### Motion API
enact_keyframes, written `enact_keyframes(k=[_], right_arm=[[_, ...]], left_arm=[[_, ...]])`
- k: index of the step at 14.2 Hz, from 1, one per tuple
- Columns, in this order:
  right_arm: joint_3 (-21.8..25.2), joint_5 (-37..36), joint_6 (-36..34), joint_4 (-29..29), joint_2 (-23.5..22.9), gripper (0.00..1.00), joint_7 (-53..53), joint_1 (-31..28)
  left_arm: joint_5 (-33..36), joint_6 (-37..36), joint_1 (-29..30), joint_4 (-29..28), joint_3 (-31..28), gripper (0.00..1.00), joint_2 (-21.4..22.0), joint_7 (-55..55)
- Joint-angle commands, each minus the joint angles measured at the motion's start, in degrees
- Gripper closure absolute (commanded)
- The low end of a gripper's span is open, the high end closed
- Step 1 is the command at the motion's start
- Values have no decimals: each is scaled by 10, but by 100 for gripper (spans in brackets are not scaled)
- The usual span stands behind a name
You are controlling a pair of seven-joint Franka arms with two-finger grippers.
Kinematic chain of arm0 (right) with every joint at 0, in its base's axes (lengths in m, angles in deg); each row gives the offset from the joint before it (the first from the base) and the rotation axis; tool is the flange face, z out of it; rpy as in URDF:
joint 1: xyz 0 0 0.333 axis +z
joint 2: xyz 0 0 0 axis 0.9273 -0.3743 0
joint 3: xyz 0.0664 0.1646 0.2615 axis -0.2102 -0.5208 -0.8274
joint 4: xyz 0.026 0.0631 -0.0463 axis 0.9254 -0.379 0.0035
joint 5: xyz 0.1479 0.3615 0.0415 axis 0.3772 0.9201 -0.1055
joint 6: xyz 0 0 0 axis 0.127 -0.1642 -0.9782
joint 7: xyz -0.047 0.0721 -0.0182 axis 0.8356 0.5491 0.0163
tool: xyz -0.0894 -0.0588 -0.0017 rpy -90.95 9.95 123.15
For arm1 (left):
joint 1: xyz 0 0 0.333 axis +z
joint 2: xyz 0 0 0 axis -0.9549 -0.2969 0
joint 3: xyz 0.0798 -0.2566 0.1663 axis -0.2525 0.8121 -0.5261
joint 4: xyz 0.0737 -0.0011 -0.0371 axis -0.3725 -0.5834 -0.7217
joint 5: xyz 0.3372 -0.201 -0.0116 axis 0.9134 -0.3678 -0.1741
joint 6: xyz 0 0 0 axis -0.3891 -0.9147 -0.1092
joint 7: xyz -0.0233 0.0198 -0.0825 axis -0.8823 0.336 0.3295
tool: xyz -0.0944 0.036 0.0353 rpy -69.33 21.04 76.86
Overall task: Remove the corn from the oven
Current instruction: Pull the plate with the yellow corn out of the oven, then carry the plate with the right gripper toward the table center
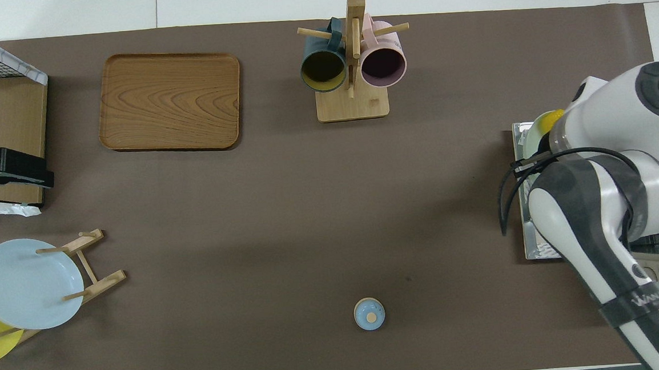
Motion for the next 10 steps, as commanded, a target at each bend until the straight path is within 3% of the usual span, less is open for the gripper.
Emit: enact_keyframes(k=[1,3,6,8,10], right_arm=[[0,-13,-39,82,-58,100,-118,88],[0,-12,-72,164,-117,100,-207,146],[-1,-2,-119,318,-248,100,-348,231],[-13,-1,-75,333,-285,100,-415,269],[-22,19,-19,308,-285,100,-432,276]], left_arm=[[8,14,0,-21,1,0,16,1],[7,15,1,-21,1,0,16,1],[7,18,1,-21,1,0,16,1],[7,18,1,-22,1,0,16,1],[7,19,1,-22,1,0,16,2]])
